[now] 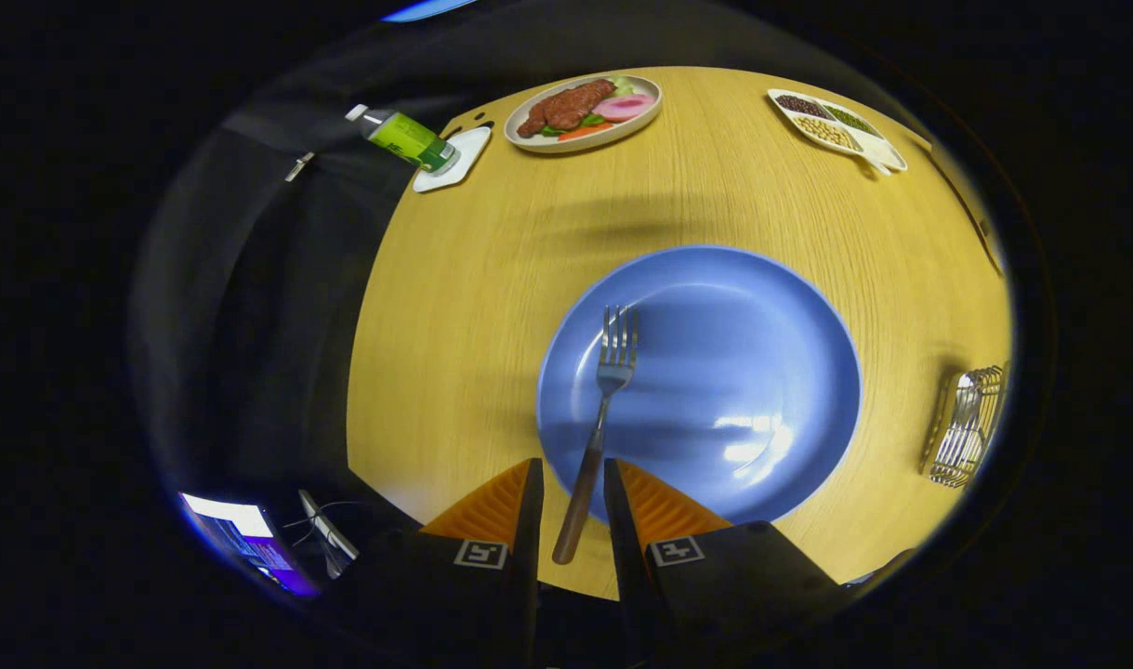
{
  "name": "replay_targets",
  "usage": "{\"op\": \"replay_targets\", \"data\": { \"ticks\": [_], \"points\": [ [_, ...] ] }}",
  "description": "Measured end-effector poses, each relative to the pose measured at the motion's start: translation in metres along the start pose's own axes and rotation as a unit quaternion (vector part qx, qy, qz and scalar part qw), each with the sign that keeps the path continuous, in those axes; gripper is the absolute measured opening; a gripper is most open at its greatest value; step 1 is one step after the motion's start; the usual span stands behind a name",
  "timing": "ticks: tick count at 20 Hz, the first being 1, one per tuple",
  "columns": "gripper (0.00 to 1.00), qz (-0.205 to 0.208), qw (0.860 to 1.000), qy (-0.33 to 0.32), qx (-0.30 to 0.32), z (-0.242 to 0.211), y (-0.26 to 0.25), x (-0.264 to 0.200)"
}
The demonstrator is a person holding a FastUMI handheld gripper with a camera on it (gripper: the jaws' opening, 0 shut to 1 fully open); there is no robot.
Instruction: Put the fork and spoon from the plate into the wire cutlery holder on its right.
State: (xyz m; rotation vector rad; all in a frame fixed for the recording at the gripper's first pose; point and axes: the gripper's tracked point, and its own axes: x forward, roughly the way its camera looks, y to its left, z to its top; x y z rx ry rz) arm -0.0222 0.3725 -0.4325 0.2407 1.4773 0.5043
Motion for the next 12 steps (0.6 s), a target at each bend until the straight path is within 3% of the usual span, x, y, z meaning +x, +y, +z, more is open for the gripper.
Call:
{"op": "replay_targets", "data": {
  "ticks": [5,7,8,12],
  "points": [
    [0.41,-0.036,0.999,0.009,0.008,-0.006,-0.016,0.026],
    [0.19,-0.039,0.999,0.008,0.004,-0.008,-0.026,0.032],
    [0.13,-0.030,1.000,0.001,0.010,-0.007,-0.026,0.029],
    [0.06,0.008,1.000,-0.020,0.022,0.002,-0.034,0.013]
  ]
}}
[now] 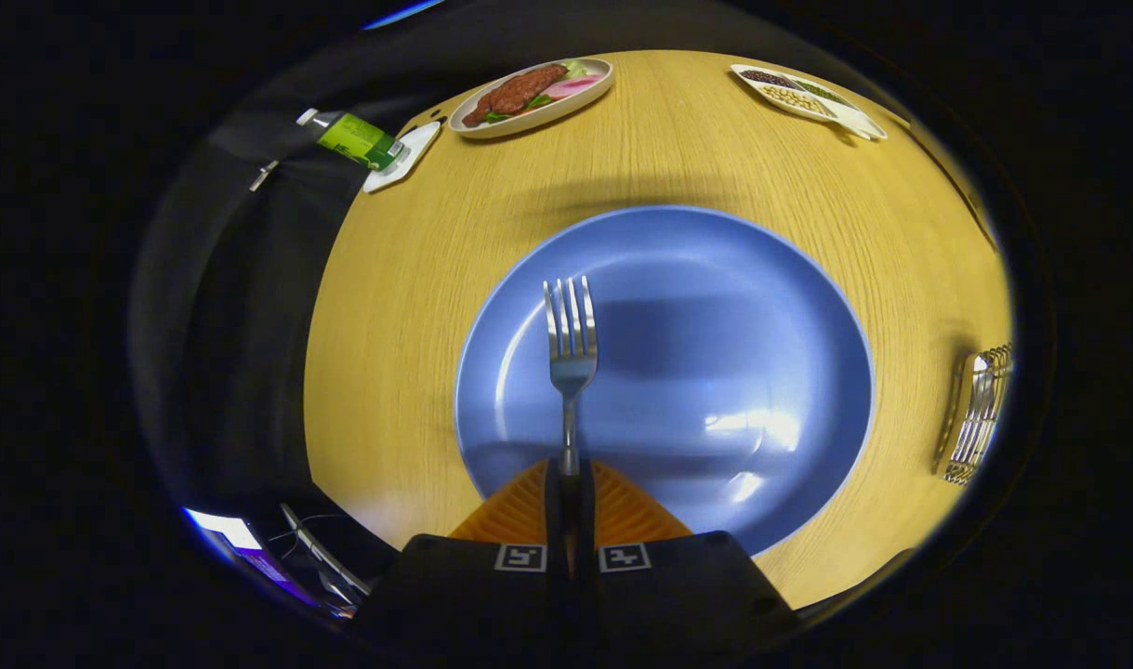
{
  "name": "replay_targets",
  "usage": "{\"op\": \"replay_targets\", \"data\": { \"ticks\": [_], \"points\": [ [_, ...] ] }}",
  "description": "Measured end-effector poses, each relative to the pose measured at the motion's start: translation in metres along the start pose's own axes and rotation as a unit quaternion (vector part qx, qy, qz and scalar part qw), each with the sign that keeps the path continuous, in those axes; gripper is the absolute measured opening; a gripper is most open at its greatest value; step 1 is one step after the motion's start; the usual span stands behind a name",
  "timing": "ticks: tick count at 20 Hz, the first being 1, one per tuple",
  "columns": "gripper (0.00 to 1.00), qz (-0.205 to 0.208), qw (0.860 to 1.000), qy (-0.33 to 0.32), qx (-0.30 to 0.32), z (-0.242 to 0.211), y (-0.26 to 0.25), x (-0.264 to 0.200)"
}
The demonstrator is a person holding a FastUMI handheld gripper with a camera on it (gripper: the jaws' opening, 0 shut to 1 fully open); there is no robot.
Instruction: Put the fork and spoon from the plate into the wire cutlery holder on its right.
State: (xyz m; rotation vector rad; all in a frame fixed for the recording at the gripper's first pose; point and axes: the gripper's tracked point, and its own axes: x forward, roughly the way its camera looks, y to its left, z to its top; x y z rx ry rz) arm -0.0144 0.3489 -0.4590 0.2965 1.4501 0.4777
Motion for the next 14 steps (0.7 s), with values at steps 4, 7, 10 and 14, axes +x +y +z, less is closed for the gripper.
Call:
{"op": "replay_targets", "data": {
  "ticks": [4,7,10,14],
  "points": [
    [0.06,0.051,0.999,-0.008,-0.008,0.010,0.008,-0.048],
    [0.06,0.069,0.997,-0.021,-0.032,0.020,0.003,-0.098],
    [0.05,0.072,0.995,-0.035,-0.056,0.028,-0.013,-0.154],
    [0.05,0.035,0.996,-0.031,-0.080,0.027,-0.067,-0.219]
  ]
}}
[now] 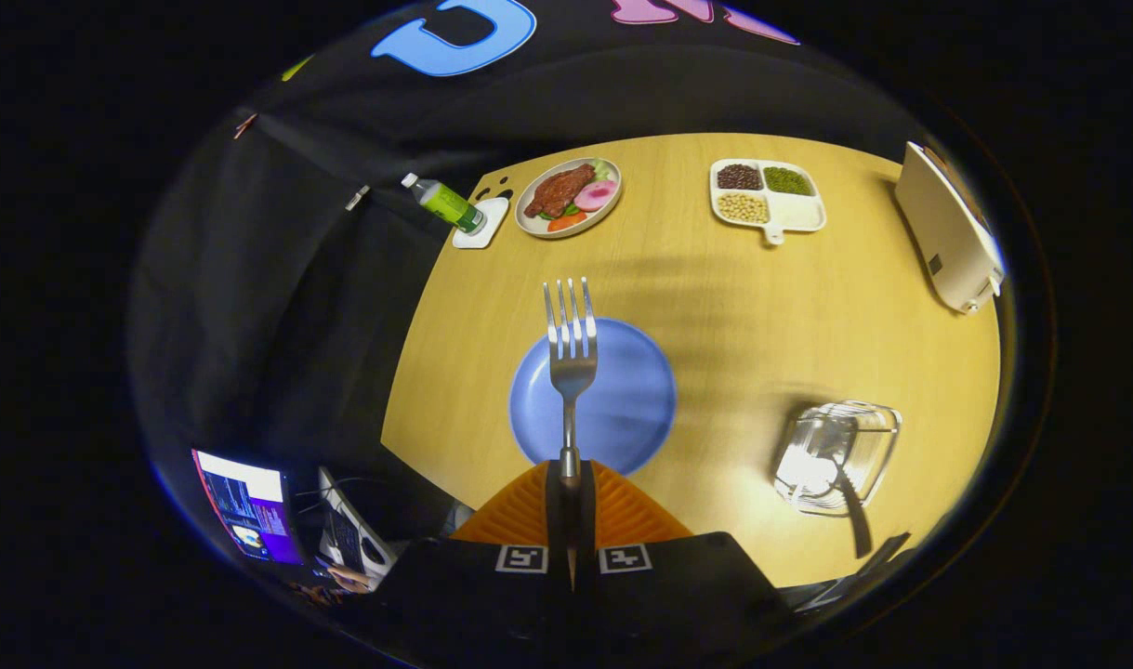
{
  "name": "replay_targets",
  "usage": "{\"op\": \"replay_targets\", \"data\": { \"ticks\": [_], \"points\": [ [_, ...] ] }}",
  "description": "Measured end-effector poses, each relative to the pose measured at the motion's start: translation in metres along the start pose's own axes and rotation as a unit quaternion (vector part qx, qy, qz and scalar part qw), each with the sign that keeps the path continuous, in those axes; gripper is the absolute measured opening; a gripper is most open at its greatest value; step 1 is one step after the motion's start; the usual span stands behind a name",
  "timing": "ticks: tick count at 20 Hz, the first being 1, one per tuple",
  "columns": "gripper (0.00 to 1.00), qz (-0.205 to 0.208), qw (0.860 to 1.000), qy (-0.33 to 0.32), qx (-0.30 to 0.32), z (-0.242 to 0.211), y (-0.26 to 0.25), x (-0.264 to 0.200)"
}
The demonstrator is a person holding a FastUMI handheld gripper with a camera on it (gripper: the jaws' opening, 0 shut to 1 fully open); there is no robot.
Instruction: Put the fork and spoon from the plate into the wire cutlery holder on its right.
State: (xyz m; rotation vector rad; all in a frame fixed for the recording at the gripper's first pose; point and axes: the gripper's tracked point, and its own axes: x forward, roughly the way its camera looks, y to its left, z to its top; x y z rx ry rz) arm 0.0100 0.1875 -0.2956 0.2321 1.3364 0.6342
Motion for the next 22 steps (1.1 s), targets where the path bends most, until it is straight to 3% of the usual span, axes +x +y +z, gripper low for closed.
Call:
{"op": "replay_targets", "data": {
  "ticks": [4,8,16,22],
  "points": [
    [0.05,-0.056,0.998,0.037,-0.005,-0.017,-0.068,-0.052],
    [0.05,-0.101,0.986,0.135,-0.010,-0.051,-0.124,-0.082],
    [0.05,-0.139,0.933,0.330,-0.029,-0.077,-0.166,-0.073],
    [0.06,-0.159,0.901,0.403,-0.032,-0.072,-0.170,-0.046]
  ]
}}
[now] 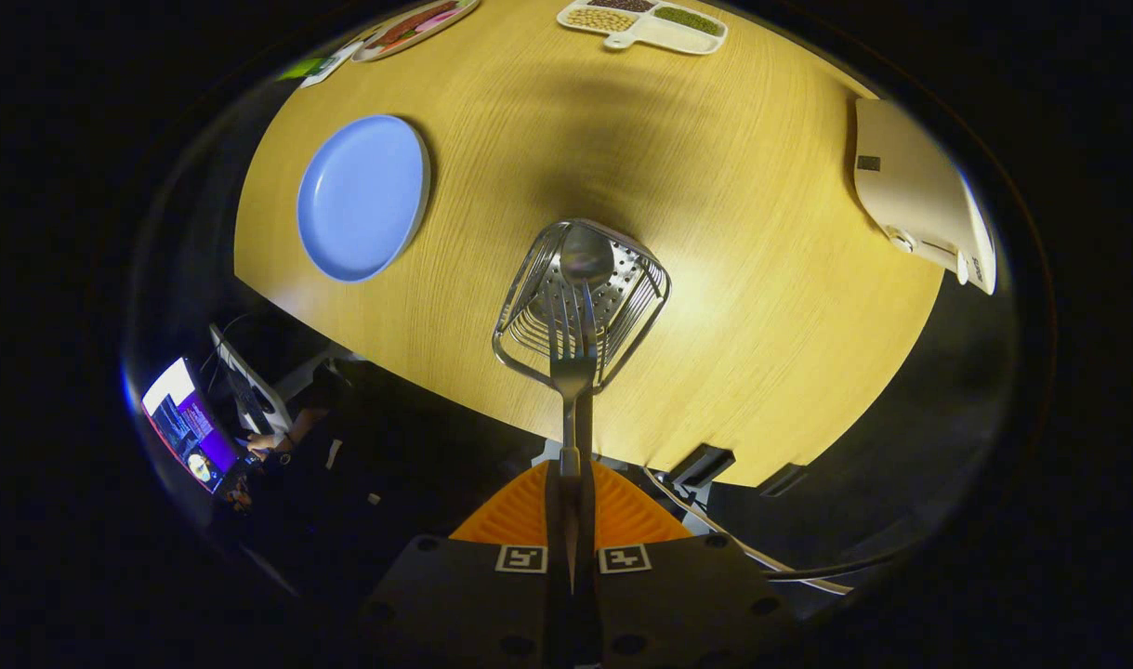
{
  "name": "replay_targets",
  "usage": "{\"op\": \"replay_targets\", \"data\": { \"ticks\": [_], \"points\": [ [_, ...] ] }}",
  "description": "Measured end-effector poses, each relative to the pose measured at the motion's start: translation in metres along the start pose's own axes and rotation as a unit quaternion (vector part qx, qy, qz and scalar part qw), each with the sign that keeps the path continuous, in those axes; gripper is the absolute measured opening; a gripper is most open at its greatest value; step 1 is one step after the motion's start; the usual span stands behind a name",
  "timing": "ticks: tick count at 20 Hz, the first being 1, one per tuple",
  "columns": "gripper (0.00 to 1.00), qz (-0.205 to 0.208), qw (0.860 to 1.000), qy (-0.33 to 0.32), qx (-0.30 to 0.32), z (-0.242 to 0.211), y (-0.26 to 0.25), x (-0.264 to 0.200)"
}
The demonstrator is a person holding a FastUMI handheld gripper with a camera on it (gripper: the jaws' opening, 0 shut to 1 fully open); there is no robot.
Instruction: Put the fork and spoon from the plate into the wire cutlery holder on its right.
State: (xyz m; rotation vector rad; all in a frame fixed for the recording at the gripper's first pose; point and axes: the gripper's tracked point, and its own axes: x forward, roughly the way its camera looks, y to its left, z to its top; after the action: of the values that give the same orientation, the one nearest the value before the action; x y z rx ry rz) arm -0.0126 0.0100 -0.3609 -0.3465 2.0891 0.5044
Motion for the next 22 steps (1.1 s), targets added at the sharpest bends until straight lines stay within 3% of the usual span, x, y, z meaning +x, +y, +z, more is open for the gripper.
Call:
{"op": "replay_targets", "data": {
  "ticks": [6,11,16,17,19,22],
  "points": [
    [0.05,-0.017,0.999,0.051,0.009,0.018,-0.004,0.013],
    [0.06,-0.006,0.999,0.040,0.019,0.034,-0.003,0.017],
    [0.15,0.002,1.000,0.003,0.016,0.037,-0.002,0.018],
    [0.28,0.003,1.000,-0.015,0.014,0.038,-0.002,0.016],
    [0.43,0.020,0.997,-0.077,0.013,0.045,0.004,0.008],
    [0.71,0.033,0.984,-0.176,0.017,0.047,0.016,-0.014]
  ]
}}
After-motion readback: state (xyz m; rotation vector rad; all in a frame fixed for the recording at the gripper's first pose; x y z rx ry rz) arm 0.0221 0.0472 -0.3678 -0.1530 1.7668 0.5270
